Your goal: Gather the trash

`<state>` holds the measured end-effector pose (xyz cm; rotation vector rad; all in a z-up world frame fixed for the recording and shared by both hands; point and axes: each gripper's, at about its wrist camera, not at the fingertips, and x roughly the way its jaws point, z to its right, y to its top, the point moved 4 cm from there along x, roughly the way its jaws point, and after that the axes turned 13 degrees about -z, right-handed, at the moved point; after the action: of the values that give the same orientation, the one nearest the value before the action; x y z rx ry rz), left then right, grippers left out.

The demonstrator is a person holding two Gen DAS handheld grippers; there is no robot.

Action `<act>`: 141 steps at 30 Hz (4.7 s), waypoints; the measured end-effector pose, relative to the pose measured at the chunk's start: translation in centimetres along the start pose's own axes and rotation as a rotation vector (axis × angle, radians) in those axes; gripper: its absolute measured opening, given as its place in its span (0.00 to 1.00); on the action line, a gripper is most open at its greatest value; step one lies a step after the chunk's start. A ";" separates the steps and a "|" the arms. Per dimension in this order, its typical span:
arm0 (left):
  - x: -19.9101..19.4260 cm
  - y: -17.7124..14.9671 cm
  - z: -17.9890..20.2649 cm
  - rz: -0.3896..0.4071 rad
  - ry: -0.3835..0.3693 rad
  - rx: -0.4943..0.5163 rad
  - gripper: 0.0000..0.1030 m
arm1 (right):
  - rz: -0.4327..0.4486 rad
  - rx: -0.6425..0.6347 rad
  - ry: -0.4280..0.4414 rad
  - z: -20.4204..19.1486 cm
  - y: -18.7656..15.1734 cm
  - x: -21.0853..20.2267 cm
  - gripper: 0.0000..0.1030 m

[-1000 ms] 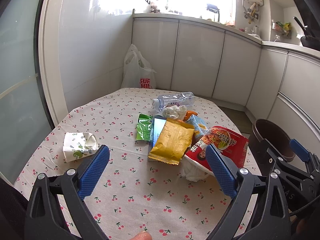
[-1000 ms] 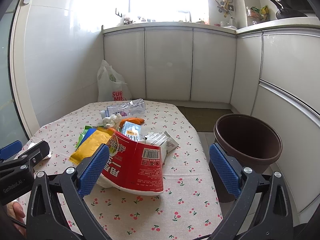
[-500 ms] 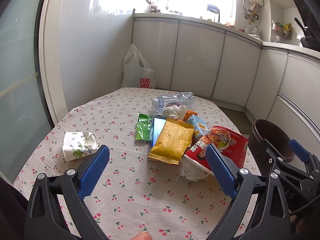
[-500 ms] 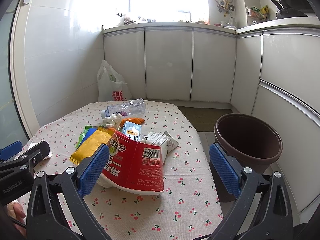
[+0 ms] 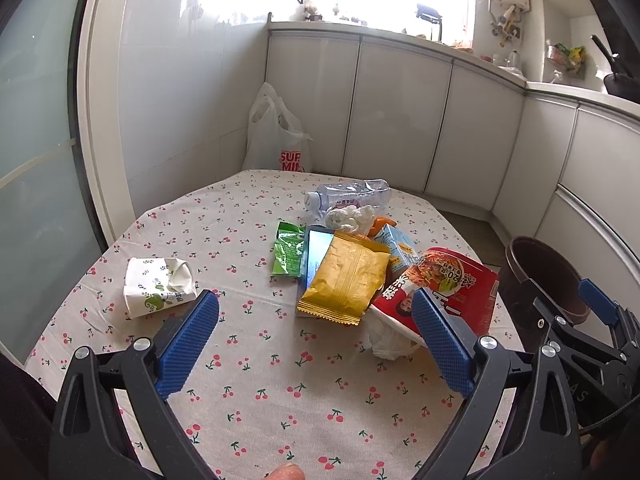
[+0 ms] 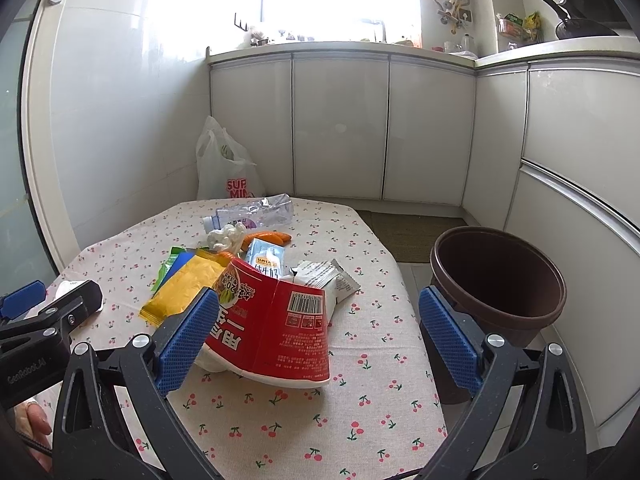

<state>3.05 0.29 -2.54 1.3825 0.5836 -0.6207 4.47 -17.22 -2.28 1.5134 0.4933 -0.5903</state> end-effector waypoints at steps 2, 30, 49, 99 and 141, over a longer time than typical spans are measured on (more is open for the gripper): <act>0.0 -0.1 0.0 -0.002 -0.001 -0.001 0.91 | 0.000 -0.002 0.000 0.0 0.0 0.0 0.93; 1.0 -0.3 -0.4 -0.039 0.003 -0.009 0.91 | -0.012 -0.004 0.001 0.0 -0.2 0.1 0.93; 6.3 2.3 -4.3 -0.247 0.067 -0.116 0.92 | -0.116 0.046 0.086 1.9 7.9 3.2 0.93; 21.4 15.1 -1.6 -0.587 -0.194 -0.189 0.31 | -0.403 0.272 0.462 4.9 13.6 12.4 0.93; 11.4 12.9 -15.2 -0.284 -0.311 -0.412 0.33 | -0.359 -0.821 0.335 -16.1 3.3 8.5 0.10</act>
<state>19.98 15.82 -2.98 0.8034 0.6186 -0.8700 14.11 -1.68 -5.28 0.7316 1.1245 -0.3291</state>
